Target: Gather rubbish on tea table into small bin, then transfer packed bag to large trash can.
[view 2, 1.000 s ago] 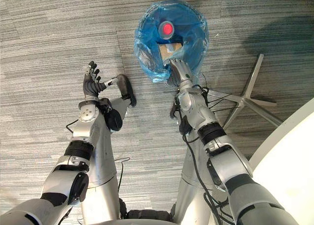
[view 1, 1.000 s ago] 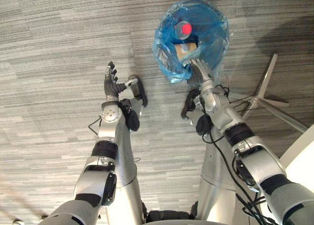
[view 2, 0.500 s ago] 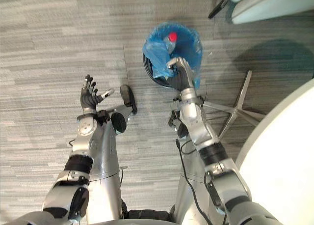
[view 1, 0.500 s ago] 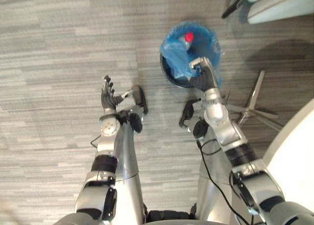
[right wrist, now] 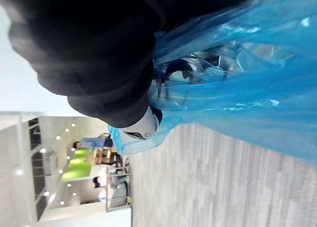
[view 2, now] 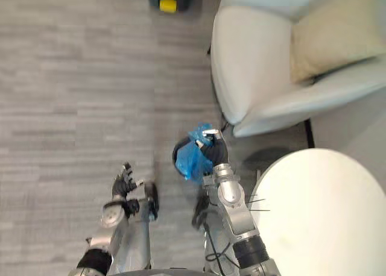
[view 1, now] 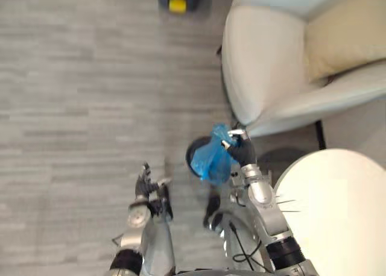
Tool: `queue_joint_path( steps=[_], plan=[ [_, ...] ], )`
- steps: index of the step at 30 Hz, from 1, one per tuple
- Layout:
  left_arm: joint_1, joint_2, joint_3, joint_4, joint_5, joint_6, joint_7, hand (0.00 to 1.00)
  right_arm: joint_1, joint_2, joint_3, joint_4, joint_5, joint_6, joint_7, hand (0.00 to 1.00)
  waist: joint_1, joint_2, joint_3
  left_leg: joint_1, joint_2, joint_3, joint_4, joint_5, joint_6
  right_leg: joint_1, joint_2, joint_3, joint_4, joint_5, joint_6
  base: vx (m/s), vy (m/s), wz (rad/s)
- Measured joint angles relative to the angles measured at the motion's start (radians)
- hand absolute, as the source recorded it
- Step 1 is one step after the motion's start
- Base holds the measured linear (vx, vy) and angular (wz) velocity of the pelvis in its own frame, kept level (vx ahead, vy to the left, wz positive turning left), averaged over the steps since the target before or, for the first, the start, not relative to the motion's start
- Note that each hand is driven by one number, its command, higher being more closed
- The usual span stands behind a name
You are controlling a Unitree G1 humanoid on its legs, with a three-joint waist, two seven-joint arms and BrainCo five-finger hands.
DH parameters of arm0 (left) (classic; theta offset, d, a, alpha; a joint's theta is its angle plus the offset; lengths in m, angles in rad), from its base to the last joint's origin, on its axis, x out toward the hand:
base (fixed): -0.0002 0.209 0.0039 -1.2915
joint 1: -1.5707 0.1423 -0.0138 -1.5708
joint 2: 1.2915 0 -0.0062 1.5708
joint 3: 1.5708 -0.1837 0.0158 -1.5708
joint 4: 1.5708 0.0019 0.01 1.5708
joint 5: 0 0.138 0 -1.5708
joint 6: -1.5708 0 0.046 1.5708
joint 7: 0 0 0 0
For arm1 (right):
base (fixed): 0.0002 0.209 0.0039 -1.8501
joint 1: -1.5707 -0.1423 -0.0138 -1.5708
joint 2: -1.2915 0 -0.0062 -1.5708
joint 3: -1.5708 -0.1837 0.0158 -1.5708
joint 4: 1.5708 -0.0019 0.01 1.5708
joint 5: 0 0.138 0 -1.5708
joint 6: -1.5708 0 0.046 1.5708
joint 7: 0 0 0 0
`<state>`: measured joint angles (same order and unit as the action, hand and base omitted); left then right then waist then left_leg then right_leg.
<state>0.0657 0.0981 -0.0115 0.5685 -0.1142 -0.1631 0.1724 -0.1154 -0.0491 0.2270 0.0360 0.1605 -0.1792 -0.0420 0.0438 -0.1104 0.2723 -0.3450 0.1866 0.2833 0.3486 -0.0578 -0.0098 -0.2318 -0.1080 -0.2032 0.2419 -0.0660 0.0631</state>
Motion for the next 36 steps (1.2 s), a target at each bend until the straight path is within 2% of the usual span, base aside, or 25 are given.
queue_joint_path(
  steps=[2,5,6,7,9,10,11,13,14,15,16,17,18,19,20,21,22,23,24,25,26,27,28,31,36],
  plan=[
    [0.012,0.008,-0.008,-0.002,0.001,0.0,-0.001,0.0,-0.007,0.0,0.0,0.0,0.033,-0.003,0.016,1.0,-0.004,0.008,-0.012,0.031,-0.005,0.022,-0.019,0.0,0.001,0.021,0.002,0.032,-0.036,0.032,0.005,0.04,0.082,-0.52],
    [0.017,0.018,-0.007,-0.063,0.001,-0.001,-0.02,0.0,-0.005,-0.022,0.001,0.001,0.068,-0.007,0.029,1.0,-0.007,0.024,-0.022,0.047,-0.021,0.009,-0.027,0.003,0.009,-0.001,-0.005,0.046,0.021,0.056,0.015,-0.07,0.057,-0.08],
    [0.017,0.009,-0.004,-0.089,0.005,-0.002,-0.022,0.0,-0.009,-0.036,0.008,-0.001,0.082,-0.008,0.037,1.0,-0.008,0.035,-0.026,0.064,-0.014,0.003,-0.066,0.016,0.029,-0.001,-0.004,0.06,0.075,0.027,0.017,-0.14,-0.011,0.52],
    [0.023,0.008,-0.005,-0.116,0.011,-0.004,-0.029,0.0,-0.009,-0.046,0.01,-0.002,0.092,-0.008,0.046,1.0,-0.014,0.036,-0.025,0.08,-0.031,-0.025,-0.074,0.025,0.037,-0.01,-0.02,0.075,0.286,-0.058,0.005,-0.13,-0.027,0.72],
    [0.055,0.007,-0.006,-0.204,0.014,-0.004,-0.039,0.0,-0.01,-0.044,0.023,-0.009,0.112,-0.01,0.049,1.0,-0.017,0.039,-0.03,0.089,-0.062,-0.08,-0.074,0.035,0.043,0.028,-0.013,0.118,0.468,-0.126,0.051,-0.1,-0.06,0.96],
    [0.069,0.008,-0.005,-0.241,0.013,-0.005,-0.039,0.0,-0.013,-0.043,0.026,-0.014,0.114,-0.01,0.05,1.0,-0.014,0.036,-0.034,0.087,-0.075,-0.097,-0.075,0.044,0.041,0.044,-0.01,0.13,0.494,-0.141,0.058,-0.13,-0.151,1.07],
    [0.091,0.007,-0.005,-0.319,0.012,-0.013,-0.04,0.0,-0.026,-0.051,0.027,-0.023,0.114,-0.014,0.05,1.0,0.009,0.021,-0.049,0.076,-0.106,-0.125,-0.096,0.072,0.033,0.076,-0.008,0.152,0.442,-0.189,0.049,-0.13,-0.129,0.76],
    [0.13,-0.01,-0.016,-0.414,0.01,-0.022,-0.038,0.0,-0.056,-0.077,0.036,-0.023,0.115,-0.015,0.047,1.0,0.048,0.053,-0.09,0.033,-0.117,-0.147,-0.178,0.14,0.028,0.089,0.017,0.149,0.29,-0.239,0.029,-0.19,-0.12,0.44],
    [0.155,-0.016,-0.044,-0.502,0.009,-0.04,-0.039,0.0,-0.107,-0.11,0.054,-0.019,0.116,-0.016,0.046,1.0,0.056,0.071,-0.099,-0.018,-0.128,-0.158,-0.228,0.216,0.023,0.075,0.021,0.152,0.211,-0.292,-0.007,-0.16,-0.108,0.26],
    [0.152,-0.016,-0.052,-0.51,0.009,-0.044,-0.04,0.0,-0.119,-0.12,0.059,-0.017,0.116,-0.016,0.046,1.0,0.055,0.087,-0.099,-0.028,-0.126,-0.171,-0.239,0.232,0.024,0.065,0.027,0.148,0.205,-0.293,-0.008,-0.19,-0.154,0.55],
    [0.148,-0.03,-0.078,-0.544,0.008,-0.042,-0.04,0.0,-0.141,-0.154,0.068,0.0,0.116,-0.014,0.046,1.0,0.054,0.141,-0.099,-0.041,-0.113,-0.217,-0.291,0.281,-0.001,0.043,0.057,0.111,0.21,-0.279,-0.017,-0.19,-0.109,0.59],
    [0.154,-0.037,-0.107,-0.596,0.008,-0.042,-0.039,0.0,-0.148,-0.159,0.07,0.025,0.117,-0.009,0.046,1.0,0.055,0.161,-0.099,-0.031,-0.102,-0.235,-0.338,0.291,-0.019,0.034,0.071,0.083,0.228,-0.272,-0.031,-0.24,-0.137,0.62],
    [0.152,-0.036,-0.12,-0.617,0.009,-0.043,-0.039,0.0,-0.147,-0.162,0.071,0.027,0.119,-0.001,0.044,1.0,0.053,0.163,-0.1,-0.022,-0.099,-0.234,-0.362,0.27,-0.036,0.036,0.072,0.066,0.23,-0.267,-0.038,-0.22,-0.131,0.71],
    [0.115,-0.026,-0.156,-0.634,0.011,-0.044,-0.04,0.0,-0.146,-0.163,0.069,0.025,0.125,0.004,0.044,1.0,0.042,0.154,-0.098,-0.024,-0.104,-0.208,-0.365,0.17,-0.051,0.038,0.05,0.035,0.207,-0.243,-0.072,-0.17,-0.071,0.68],
    [0.089,-0.015,-0.172,-0.643,0.013,-0.045,-0.041,0.0,-0.149,-0.166,0.065,0.02,0.126,0.004,0.047,1.0,0.038,0.138,-0.096,-0.039,-0.107,-0.17,-0.325,0.14,-0.028,0.035,0.033,0.018,0.194,-0.238,-0.075,-0.25,-0.103,0.87],
    [0.045,-0.005,-0.204,-0.646,0.025,-0.058,-0.042,0.0,-0.157,-0.163,0.065,0.012,0.128,0.004,0.047,1.0,0.022,0.123,-0.095,-0.059,-0.111,-0.13,-0.195,0.12,0.018,0.042,0.004,-0.005,0.185,-0.222,-0.08,-0.23,-0.096,0.79],
    [0.002,0.001,-0.227,-0.646,0.037,-0.062,-0.046,0.0,-0.153,-0.162,0.075,-0.016,0.146,0.004,0.048,1.0,-0.001,0.114,-0.098,-0.048,-0.114,-0.112,-0.072,0.101,0.039,0.047,-0.015,-0.025,0.168,-0.204,-0.081,-0.22,-0.116,0.7],
    [-0.018,0.001,-0.234,-0.644,0.041,-0.065,-0.046,0.0,-0.153,-0.162,0.088,-0.031,0.151,0.004,0.048,1.0,-0.01,0.116,-0.099,-0.029,-0.107,-0.11,-0.034,0.094,0.033,0.054,-0.018,-0.032,0.156,-0.193,-0.083,-0.15,-0.038,0.46],
    [-0.062,0.001,-0.248,-0.622,0.056,-0.075,-0.043,0.0,-0.154,-0.164,0.105,-0.056,0.155,0.003,0.056,1.0,-0.02,0.122,-0.105,0.033,-0.087,-0.107,-0.01,0.054,0.018,0.069,-0.013,-0.042,0.127,-0.171,-0.085,-0.13,0.029,0.32],
    [-0.121,0.001,-0.27,-0.58,0.078,-0.082,-0.038,0.0,-0.154,-0.163,0.11,-0.077,0.16,0.001,0.074,1.0,-0.033,0.125,-0.113,0.107,-0.08,-0.106,-0.073,0.022,-0.008,0.084,-0.007,-0.059,0.094,-0.148,-0.08,-0.11,0.053,0.3],
    [-0.155,0.0,-0.283,-0.553,0.091,-0.081,-0.037,0.0,-0.155,-0.162,0.109,-0.086,0.162,0.001,0.078,1.0,-0.034,0.13,-0.116,0.149,-0.079,-0.107,-0.143,0.028,-0.02,0.093,0.001,-0.066,0.069,-0.131,-0.078,-0.08,0.064,0.34],
    [-0.215,0.0,-0.314,-0.493,0.116,-0.081,-0.036,0.0,-0.164,-0.155,0.108,-0.092,0.163,0.001,0.088,1.0,-0.035,0.128,-0.128,0.21,-0.083,-0.115,-0.287,0.083,-0.051,0.097,0.009,-0.075,0.025,-0.1,-0.07,-0.07,0.069,0.15],
    [-0.245,0.008,-0.341,-0.449,0.137,-0.078,-0.037,0.0,-0.173,-0.142,0.117,-0.092,0.165,0.002,0.091,1.0,-0.034,0.122,-0.138,0.235,-0.09,-0.113,-0.37,0.138,-0.042,0.104,0.018,-0.073,-0.022,-0.066,-0.065,-0.08,0.072,0.07],
    [-0.24,0.015,-0.392,-0.374,0.204,-0.046,-0.038,0.0,-0.206,-0.112,0.169,-0.092,0.167,0.01,0.107,1.0,-0.049,0.111,-0.147,0.277,-0.104,-0.096,-0.434,0.174,-0.026,0.142,0.02,-0.059,-0.095,-0.013,-0.046,-0.07,0.106,-0.11],
    [-0.24,0.011,-0.412,-0.297,0.264,-0.02,-0.037,0.0,-0.285,-0.071,0.28,-0.093,0.192,0.037,0.111,1.0,-0.048,0.092,-0.164,0.297,-0.114,-0.061,-0.441,0.179,-0.018,0.167,0.023,-0.013,-0.164,0.046,-0.033,-0.08,0.102,-0.24]
  ],
)
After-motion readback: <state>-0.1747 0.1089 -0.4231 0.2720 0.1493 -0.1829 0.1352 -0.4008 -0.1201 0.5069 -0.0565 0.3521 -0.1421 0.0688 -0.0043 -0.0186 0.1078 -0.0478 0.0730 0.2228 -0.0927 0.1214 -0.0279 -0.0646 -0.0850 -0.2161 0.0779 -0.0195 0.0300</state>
